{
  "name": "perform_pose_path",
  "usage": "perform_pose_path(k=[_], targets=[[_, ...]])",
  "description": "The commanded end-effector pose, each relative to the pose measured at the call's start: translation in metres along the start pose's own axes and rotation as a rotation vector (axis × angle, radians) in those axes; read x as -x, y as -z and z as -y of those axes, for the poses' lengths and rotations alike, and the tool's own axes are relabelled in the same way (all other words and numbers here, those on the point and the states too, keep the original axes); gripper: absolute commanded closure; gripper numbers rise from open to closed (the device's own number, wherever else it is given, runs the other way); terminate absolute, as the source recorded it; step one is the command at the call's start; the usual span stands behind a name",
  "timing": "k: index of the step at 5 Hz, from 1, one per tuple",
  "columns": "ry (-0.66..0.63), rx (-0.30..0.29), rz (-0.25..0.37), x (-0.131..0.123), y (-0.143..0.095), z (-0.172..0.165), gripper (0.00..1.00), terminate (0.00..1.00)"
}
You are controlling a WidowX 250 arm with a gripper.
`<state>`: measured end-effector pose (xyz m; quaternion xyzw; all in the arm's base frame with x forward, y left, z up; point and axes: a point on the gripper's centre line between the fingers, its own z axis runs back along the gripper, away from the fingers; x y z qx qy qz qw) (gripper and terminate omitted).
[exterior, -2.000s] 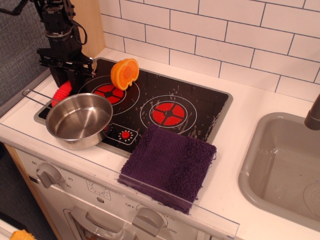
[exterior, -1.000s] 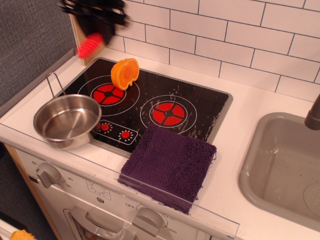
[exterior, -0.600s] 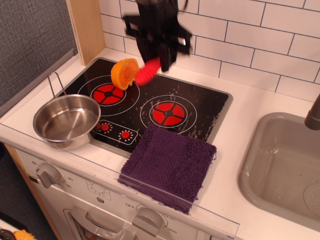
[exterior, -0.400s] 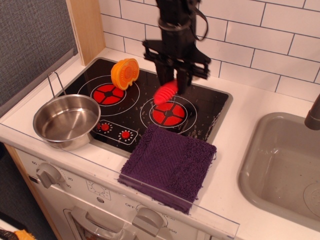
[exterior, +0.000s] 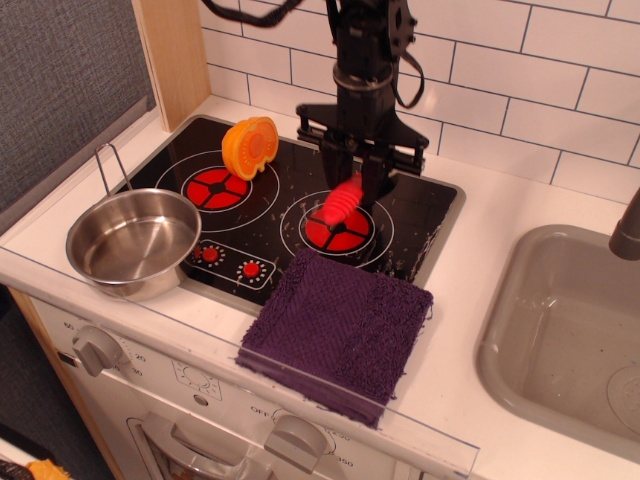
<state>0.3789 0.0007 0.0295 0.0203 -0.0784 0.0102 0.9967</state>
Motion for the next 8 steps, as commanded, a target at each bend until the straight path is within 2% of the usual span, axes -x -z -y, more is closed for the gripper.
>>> perform_pose_path(k=[1,2,3,5,6,7,8], targets=[[0.071,0.038,0.002,0.002,0.006,0.017,0.0,0.0],[0.101,0.05,0.004,0.006,-0.006,0.02,0.0,0.0],[0.107,0.053,0.013,0.022,-0.031,0.027,0.0,0.0],[0.126,0.085,-0.037,0.044,-0.051,0.032,0.0,0.0],[0.155,0.077,-0.073,0.049,-0.062,0.03,0.0,0.0],[0.155,0.077,-0.073,0.049,-0.062,0.03,0.0,0.0],[0.155,0.077,-0.073,0.049,-0.062,0.03,0.0,1.0]])
